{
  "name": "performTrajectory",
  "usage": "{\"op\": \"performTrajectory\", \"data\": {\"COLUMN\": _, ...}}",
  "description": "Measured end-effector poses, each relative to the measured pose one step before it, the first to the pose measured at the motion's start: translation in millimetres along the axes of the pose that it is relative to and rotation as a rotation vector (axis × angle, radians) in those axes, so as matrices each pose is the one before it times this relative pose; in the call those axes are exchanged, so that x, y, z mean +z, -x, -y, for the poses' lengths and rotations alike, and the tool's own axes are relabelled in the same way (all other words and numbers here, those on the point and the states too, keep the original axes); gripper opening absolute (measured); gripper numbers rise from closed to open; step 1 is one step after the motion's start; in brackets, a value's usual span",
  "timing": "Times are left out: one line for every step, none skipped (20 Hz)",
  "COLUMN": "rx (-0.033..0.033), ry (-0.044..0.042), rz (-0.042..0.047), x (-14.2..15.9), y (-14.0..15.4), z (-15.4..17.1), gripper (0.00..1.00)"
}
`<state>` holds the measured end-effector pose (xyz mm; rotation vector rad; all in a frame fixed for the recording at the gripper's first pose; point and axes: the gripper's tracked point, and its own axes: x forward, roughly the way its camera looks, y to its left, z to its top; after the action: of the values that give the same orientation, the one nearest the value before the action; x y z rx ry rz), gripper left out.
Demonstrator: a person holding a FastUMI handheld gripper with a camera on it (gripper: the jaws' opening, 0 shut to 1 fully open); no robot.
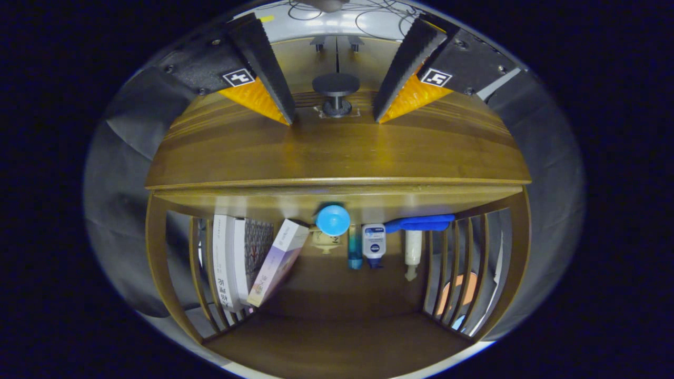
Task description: Pull open the drawer, take out the items inside it, and place them on the countertop above the cabinet.
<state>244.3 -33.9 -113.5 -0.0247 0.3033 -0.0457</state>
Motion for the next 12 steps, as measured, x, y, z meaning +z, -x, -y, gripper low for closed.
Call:
{"op": "performTrajectory", "data": {"rx": -0.00382, "ry": -0.00046, "rz": -0.00113, "x": -0.37, "y": -0.8, "z": -0.46, "gripper": 0.99}}
{"op": "performTrajectory", "data": {"rx": -0.0049, "ry": -0.00028, "rz": -0.00388, "x": 1.0, "y": 0.2, "z": -1.35, "gripper": 0.99}}
{"op": "performTrajectory", "data": {"rx": -0.00069, "ry": -0.00285, "rz": 0.00013, "x": -0.92, "y": -0.41, "z": 0.76, "gripper": 0.99}}
{"op": "performTrajectory", "data": {"rx": 0.00381, "ry": -0.00754, "rz": -0.00352, "x": -0.24, "y": -0.07, "z": -0.1, "gripper": 0.99}}
{"op": "performTrajectory", "data": {"rx": 0.00427, "ry": -0.00837, "rz": -0.0018, "x": -0.44, "y": -0.39, "z": -0.77, "gripper": 0.99}}
{"op": "performTrajectory", "data": {"rx": 0.0028, "ry": -0.00264, "rz": -0.00182, "x": -0.15, "y": 0.13, "z": 0.27, "gripper": 0.99}}
{"op": "performTrajectory", "data": {"rx": -0.00059, "ry": 0.00338, "rz": -0.00581, "x": -0.51, "y": -0.13, "z": 0.52, "gripper": 0.99}}
{"op": "performTrajectory", "data": {"rx": -0.00366, "ry": 0.01118, "rz": -0.01336, "x": -2.32, "y": -0.65, "z": 1.61, "gripper": 0.99}}
{"op": "performTrajectory", "data": {"rx": 0.00009, "ry": 0.00775, "rz": -0.02183, "x": -4.03, "y": -0.73, "z": 1.67, "gripper": 0.99}}
{"op": "performTrajectory", "data": {"rx": 0.00354, "ry": -0.00272, "rz": -0.02103, "x": -5.9, "y": 2.99, "z": 1.0, "gripper": 0.99}}
{"op": "performTrajectory", "data": {"rx": 0.00394, "ry": -0.00379, "rz": -0.00592, "x": -3.86, "y": 5.31, "z": 1.98, "gripper": 0.99}}
{"op": "performTrajectory", "data": {"rx": -0.0014, "ry": 0.00135, "rz": 0.00308, "x": -2.84, "y": 6.6, "z": 2.17, "gripper": 0.99}}
